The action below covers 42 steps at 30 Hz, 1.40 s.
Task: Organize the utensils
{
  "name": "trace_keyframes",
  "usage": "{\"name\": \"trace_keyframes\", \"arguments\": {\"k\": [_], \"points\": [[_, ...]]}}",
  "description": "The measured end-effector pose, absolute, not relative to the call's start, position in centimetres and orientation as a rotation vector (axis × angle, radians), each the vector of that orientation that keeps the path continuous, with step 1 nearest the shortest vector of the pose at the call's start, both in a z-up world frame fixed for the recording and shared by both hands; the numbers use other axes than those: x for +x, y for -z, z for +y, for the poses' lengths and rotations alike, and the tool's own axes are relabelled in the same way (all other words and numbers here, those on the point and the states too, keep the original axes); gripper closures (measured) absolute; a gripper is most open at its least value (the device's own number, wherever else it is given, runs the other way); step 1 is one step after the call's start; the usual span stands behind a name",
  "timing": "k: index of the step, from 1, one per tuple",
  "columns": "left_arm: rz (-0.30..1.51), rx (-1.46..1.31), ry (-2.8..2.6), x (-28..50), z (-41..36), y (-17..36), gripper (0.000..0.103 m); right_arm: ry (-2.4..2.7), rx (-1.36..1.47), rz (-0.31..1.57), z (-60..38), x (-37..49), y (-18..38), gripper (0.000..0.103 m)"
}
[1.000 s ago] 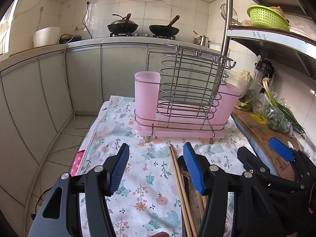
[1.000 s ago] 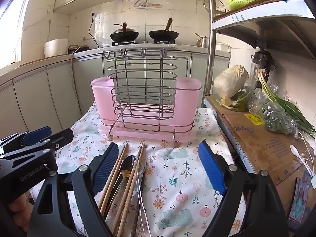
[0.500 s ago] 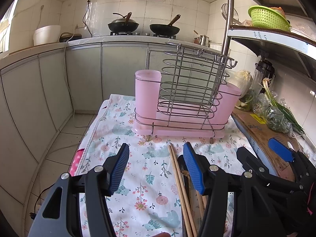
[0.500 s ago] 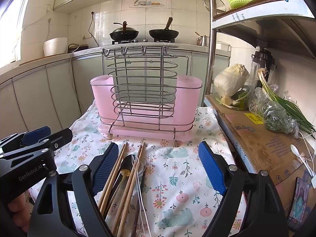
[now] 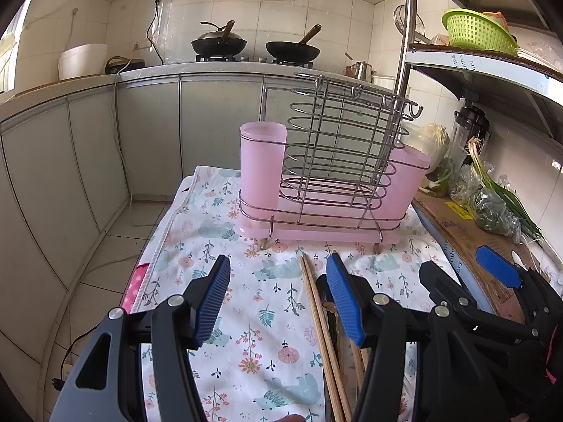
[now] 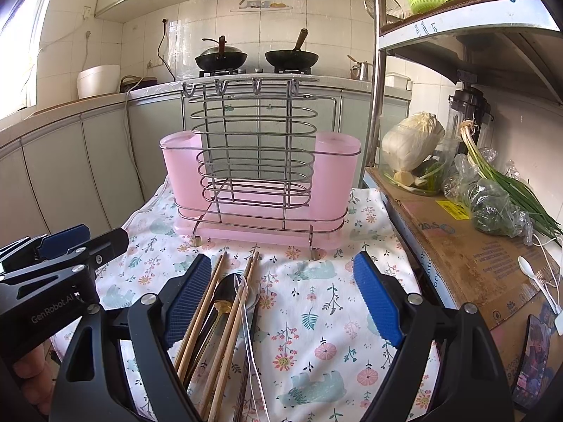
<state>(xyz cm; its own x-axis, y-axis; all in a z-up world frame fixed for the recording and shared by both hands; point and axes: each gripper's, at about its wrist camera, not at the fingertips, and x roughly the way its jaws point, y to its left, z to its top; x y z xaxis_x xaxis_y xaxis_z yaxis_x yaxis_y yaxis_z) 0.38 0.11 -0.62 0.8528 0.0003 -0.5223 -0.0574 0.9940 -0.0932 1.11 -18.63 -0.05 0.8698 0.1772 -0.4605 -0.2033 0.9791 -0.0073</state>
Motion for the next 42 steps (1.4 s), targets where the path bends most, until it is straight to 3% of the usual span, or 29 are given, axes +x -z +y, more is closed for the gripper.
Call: {"name": "trace_keyframes", "arguments": {"k": [42], "points": [[0.627, -0.122, -0.021, 2.0, 0.2, 2.7, 0.047, -0.192, -0.018, 0.545, -19.5, 2.8, 0.9, 0.020]]}}
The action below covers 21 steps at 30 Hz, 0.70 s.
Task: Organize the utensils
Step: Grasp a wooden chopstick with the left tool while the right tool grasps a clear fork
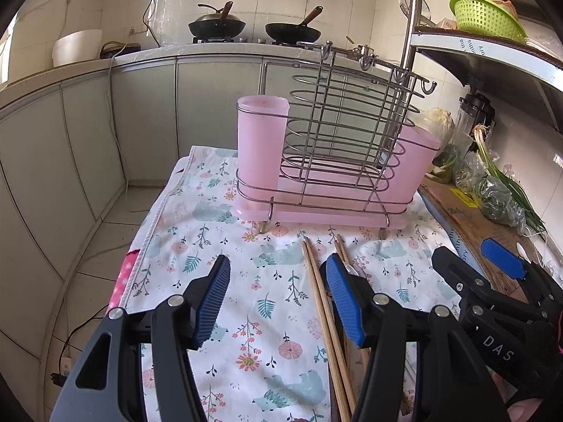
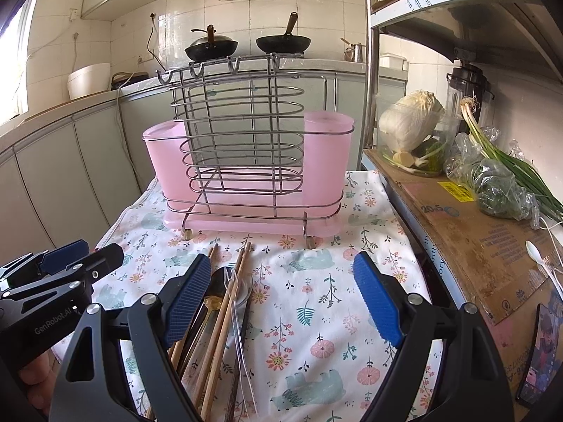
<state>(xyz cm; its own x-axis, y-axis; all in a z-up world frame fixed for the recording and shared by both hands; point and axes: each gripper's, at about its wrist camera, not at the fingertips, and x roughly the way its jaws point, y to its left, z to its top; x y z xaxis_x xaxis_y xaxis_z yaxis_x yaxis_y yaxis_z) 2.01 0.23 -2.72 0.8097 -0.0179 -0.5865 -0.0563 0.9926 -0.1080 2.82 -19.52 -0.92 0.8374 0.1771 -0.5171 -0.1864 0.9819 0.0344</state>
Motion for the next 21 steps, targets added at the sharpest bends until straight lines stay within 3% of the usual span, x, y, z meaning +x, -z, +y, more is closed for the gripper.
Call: {"name": "trace_keyframes", "arguments": {"k": [11, 18, 21], "points": [[0.682, -0.211, 0.010, 3.4, 3.2, 3.3, 0.047, -0.224, 0.058, 0.608, -21.8, 4.6, 1.2, 0.021], [0.723, -0.272, 0.045, 3.6, 4.8, 3.6, 0.047, -0.329, 0.154, 0.717, -22.5, 6.3, 2.1, 0.049], [0.743, -0.301, 0.062, 4.1, 5.3, 3.8, 0.060, -0.385, 0.176, 0.768, -22.0, 6.8, 2.5, 0.059]]}}
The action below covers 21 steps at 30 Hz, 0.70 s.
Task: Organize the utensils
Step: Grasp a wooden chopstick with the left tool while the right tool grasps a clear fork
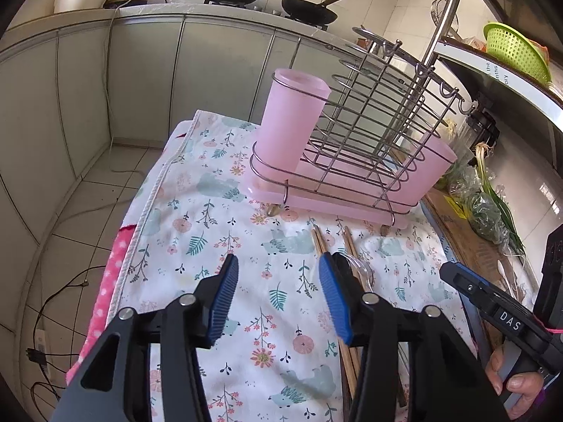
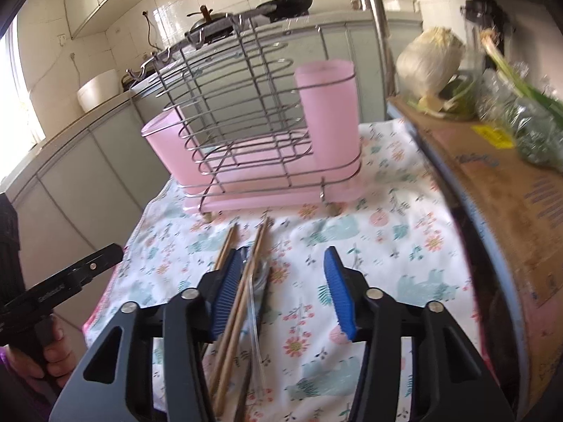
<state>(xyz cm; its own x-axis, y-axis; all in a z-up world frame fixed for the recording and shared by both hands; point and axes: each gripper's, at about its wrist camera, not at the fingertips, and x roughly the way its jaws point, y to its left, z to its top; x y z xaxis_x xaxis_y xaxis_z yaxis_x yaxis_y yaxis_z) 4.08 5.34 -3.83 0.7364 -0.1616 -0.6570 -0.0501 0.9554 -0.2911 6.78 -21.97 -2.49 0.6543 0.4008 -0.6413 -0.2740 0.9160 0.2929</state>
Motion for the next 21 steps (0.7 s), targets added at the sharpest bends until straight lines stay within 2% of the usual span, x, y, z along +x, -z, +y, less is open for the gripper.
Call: {"name": "trace_keyframes", "arguments": {"k": [2, 5, 16, 17, 19, 21], "points": [[0.764, -0.317, 0.074, 4.5, 5.6, 4.1, 0.071, -0.416, 0.167, 0.799, -21.3, 6.9, 2.9, 0.065], [0.790, -0.327, 0.098, 5.0, 5.7, 4.8, 0.075, -0.456, 0.135, 0.840, -19.8, 7.3, 3.8, 0.067], [0.862, -0.293, 0.155, 8.6, 5.2, 6.6, 0.077, -0.482, -0.003, 0.947, -14.7, 10.8, 6.8, 0.068], [0.879, -0.295, 0.166, 9.0, 5.1, 6.9, 0.077, -0.480, -0.011, 0.960, -14.4, 11.2, 7.2, 0.078], [0.921, -0.308, 0.199, 9.9, 4.8, 7.6, 0.077, -0.479, -0.014, 0.986, -14.0, 11.8, 7.9, 0.089], [0.962, -0.327, 0.233, 10.9, 4.4, 8.3, 0.077, -0.486, 0.009, 0.992, -14.2, 12.2, 8.2, 0.090]]}}
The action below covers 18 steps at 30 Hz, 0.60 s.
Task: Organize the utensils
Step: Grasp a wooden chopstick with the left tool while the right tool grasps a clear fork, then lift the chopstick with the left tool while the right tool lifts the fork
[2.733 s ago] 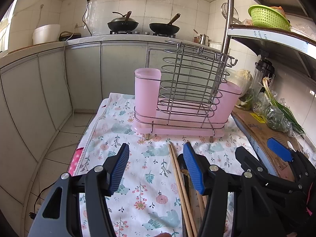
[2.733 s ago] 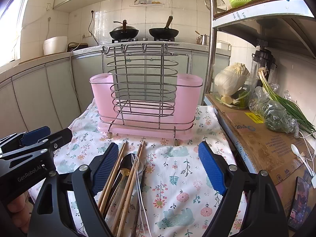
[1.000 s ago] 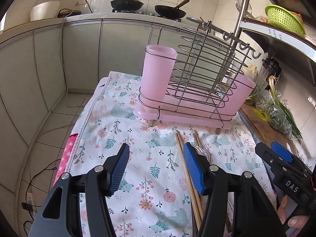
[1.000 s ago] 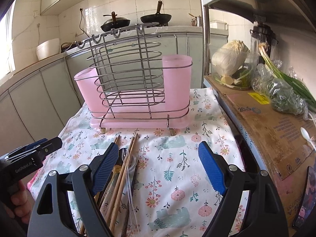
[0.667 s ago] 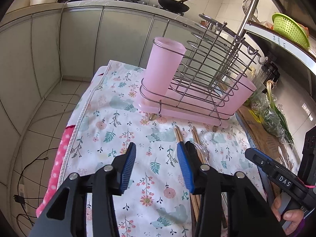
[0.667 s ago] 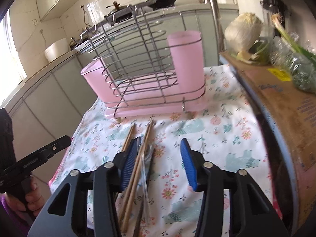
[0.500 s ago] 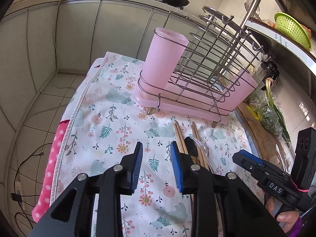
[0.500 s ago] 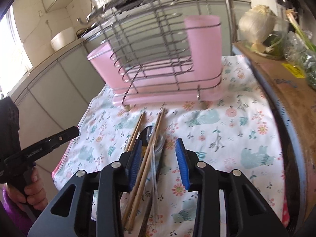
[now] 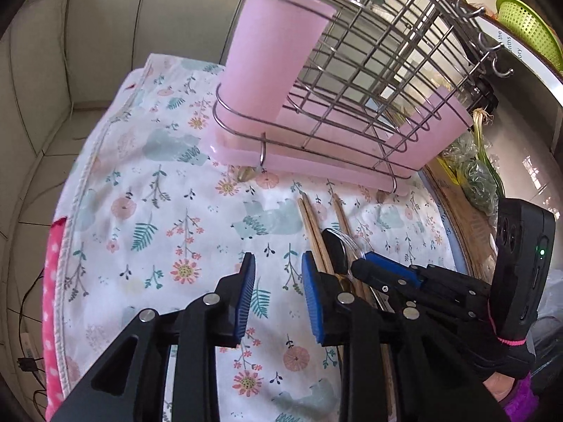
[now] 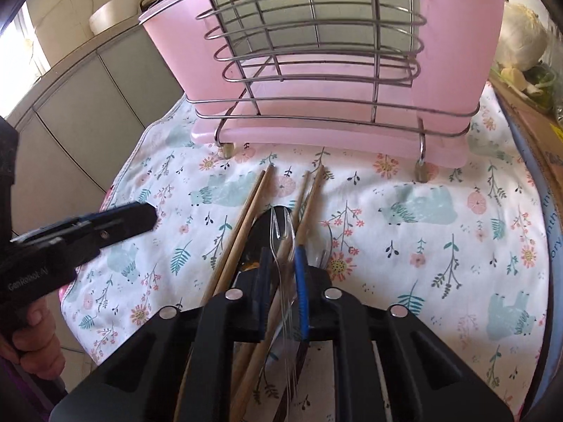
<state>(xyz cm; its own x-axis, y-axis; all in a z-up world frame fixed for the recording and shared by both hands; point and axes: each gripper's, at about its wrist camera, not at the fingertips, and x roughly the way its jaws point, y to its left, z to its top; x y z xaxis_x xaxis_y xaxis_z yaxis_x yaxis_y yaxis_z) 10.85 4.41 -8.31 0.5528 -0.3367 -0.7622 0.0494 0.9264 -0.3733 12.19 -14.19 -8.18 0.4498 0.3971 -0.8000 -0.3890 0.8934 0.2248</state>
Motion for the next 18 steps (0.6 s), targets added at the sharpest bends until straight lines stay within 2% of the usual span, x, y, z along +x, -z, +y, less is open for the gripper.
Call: {"name": "trace_keyframes", "arguments": {"k": [9, 13, 16, 18], "points": [[1.097, -0.463, 0.344, 14.6, 2.7, 11.3, 0.078, -0.470, 0.220, 0.975, -18.8, 12.9, 7.6, 0.096], [1.136, -0.547, 0.379, 15.7, 2.4, 12.7, 0.086, -0.464, 0.277, 0.968, -20.4, 13.3, 7.6, 0.098], [1.147, -0.607, 0.410, 16.3, 2.3, 13.1, 0.097, -0.466, 0.294, 0.966, -20.9, 13.6, 7.8, 0.098], [1.142, -0.614, 0.409, 16.2, 2.2, 12.9, 0.097, -0.468, 0.301, 0.966, -21.3, 13.6, 7.9, 0.098]]}}
